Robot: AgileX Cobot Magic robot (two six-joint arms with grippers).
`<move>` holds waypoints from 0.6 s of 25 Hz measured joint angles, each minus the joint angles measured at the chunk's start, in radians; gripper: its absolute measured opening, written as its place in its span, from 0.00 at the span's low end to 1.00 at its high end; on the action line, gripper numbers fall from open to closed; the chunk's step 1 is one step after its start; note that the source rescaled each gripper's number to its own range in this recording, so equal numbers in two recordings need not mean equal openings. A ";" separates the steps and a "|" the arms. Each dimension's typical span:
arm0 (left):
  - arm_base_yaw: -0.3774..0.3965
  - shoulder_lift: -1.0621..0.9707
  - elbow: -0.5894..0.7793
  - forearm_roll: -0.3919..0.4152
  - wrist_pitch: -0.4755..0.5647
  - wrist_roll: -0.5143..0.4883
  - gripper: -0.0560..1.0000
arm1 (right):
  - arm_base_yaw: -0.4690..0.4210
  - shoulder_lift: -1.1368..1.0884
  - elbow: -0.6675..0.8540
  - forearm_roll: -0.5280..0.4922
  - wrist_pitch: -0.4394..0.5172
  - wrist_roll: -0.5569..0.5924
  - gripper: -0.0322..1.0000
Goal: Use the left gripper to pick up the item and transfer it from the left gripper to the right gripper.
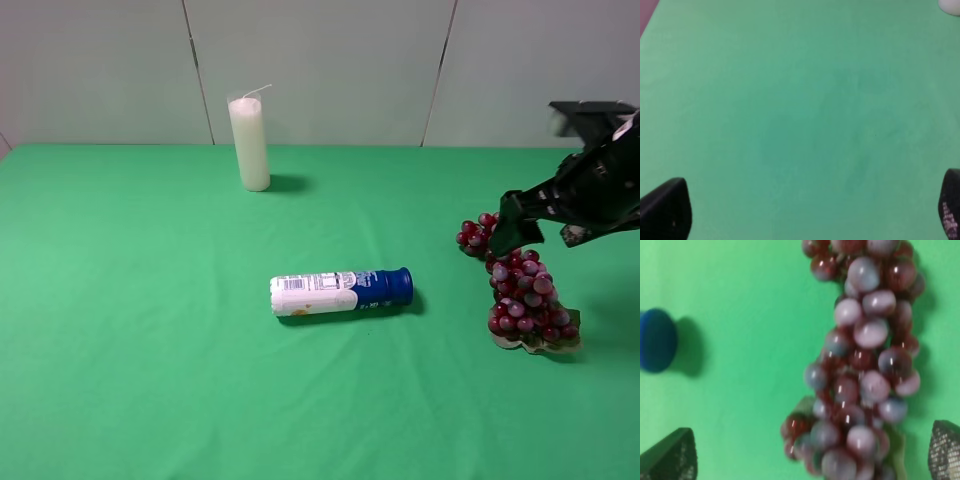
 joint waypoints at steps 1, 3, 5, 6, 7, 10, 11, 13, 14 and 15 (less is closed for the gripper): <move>0.000 0.000 0.000 0.000 0.000 0.000 1.00 | 0.000 -0.031 0.000 0.000 0.024 0.000 1.00; 0.000 0.000 0.000 0.000 0.000 0.000 1.00 | 0.000 -0.090 0.000 0.000 0.079 0.000 1.00; 0.000 0.000 0.000 0.000 0.000 0.000 1.00 | 0.000 -0.158 0.000 -0.001 0.130 0.000 1.00; 0.000 0.000 0.000 0.000 0.000 0.000 1.00 | 0.000 -0.187 0.000 -0.002 0.155 0.000 1.00; 0.000 0.000 0.000 0.000 0.000 0.000 1.00 | 0.000 -0.223 0.000 -0.003 0.178 0.000 1.00; 0.000 0.000 0.000 0.000 0.000 0.000 1.00 | 0.000 -0.323 0.000 -0.004 0.228 0.005 1.00; 0.000 0.000 0.000 0.000 0.000 0.000 1.00 | 0.000 -0.359 0.000 -0.004 0.237 0.008 1.00; 0.000 0.000 0.000 0.000 0.000 0.000 1.00 | 0.000 -0.430 0.000 -0.004 0.250 0.021 1.00; 0.000 0.000 0.000 0.000 0.000 0.000 1.00 | 0.000 -0.471 0.000 -0.004 0.254 0.027 1.00; 0.000 0.000 0.000 0.000 0.000 0.000 1.00 | 0.000 -0.513 0.002 -0.004 0.254 0.028 1.00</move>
